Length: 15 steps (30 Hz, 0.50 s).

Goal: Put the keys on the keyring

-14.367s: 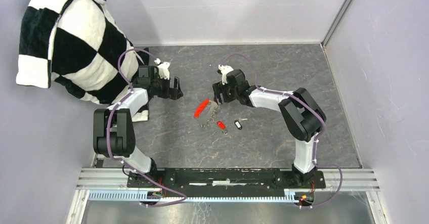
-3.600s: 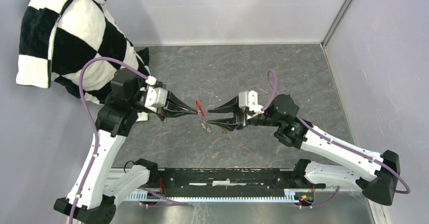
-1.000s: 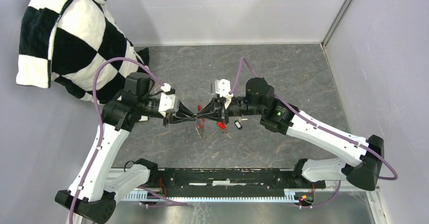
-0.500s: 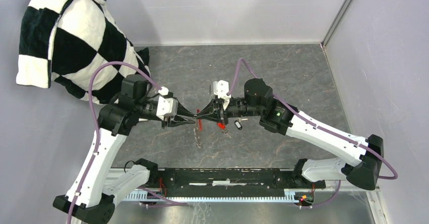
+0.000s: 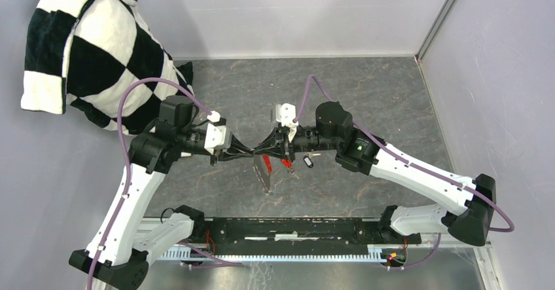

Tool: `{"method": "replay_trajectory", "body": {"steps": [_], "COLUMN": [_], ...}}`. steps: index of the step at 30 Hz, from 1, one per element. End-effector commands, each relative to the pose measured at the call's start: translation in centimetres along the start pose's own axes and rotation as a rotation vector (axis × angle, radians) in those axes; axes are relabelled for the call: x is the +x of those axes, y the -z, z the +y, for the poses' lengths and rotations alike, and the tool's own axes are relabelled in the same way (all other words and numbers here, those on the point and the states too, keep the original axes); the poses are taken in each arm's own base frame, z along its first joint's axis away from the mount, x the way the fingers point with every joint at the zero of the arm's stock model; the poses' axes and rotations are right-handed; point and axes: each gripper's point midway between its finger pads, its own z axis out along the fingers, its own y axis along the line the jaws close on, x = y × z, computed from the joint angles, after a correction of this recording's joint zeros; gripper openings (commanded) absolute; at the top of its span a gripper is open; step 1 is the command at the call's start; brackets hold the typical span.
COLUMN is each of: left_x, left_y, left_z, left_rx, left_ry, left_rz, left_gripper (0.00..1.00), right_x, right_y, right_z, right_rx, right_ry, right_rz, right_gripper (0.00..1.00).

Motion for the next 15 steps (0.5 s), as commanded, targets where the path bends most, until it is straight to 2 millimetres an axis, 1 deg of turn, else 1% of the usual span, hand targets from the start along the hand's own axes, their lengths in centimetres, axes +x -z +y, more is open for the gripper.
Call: {"method": "replay_trajectory", "body": {"steps": [1,3,4,7,8,11,13,15], "left_x": [0.2,0.4,0.5,0.6,0.4,-0.4,-1.0,-1.4], "left_y": [-0.2,-0.4,-0.4,-0.5,-0.5,-0.4,-0.2,-0.1], "left_z": [0.3,0.3,0.3,0.5,0.5,-0.1,-1.1,-1.8], "left_rx": [0.006,0.012,0.015,0.019,0.022,0.041,0.048,0.058], "left_ry": [-0.02,-0.012,-0.012,-0.026,-0.044,-0.152,-0.291,-0.372], "left_rz": [0.006,0.008,0.009,0.01,0.003,-0.036,-0.072,-0.099], "left_gripper": [0.12,0.09,0.04,0.02,0.02,0.02,0.02,0.02], "right_x": [-3.7,-4.0,-4.0,-4.4,-4.6,-5.1,-5.6,-5.4], "right_y": [-0.6,-0.7,-0.7,-0.6,-0.3,1.1,2.6,3.7], "right_z": [0.4,0.7,0.8,1.5,1.8,2.8,3.0,2.8], "right_rx": [-0.032,-0.046,-0.055,-0.088,-0.095,-0.114,-0.074,-0.027], "right_ry": [0.04,0.038,0.037,0.041,0.049,0.105,0.165,0.207], "right_rz": [-0.103,-0.114,-0.118,-0.136,-0.142,-0.168,-0.198,-0.204], "right_gripper": [0.01,0.01,0.01,0.01,0.05,0.32,0.41,0.46]}}
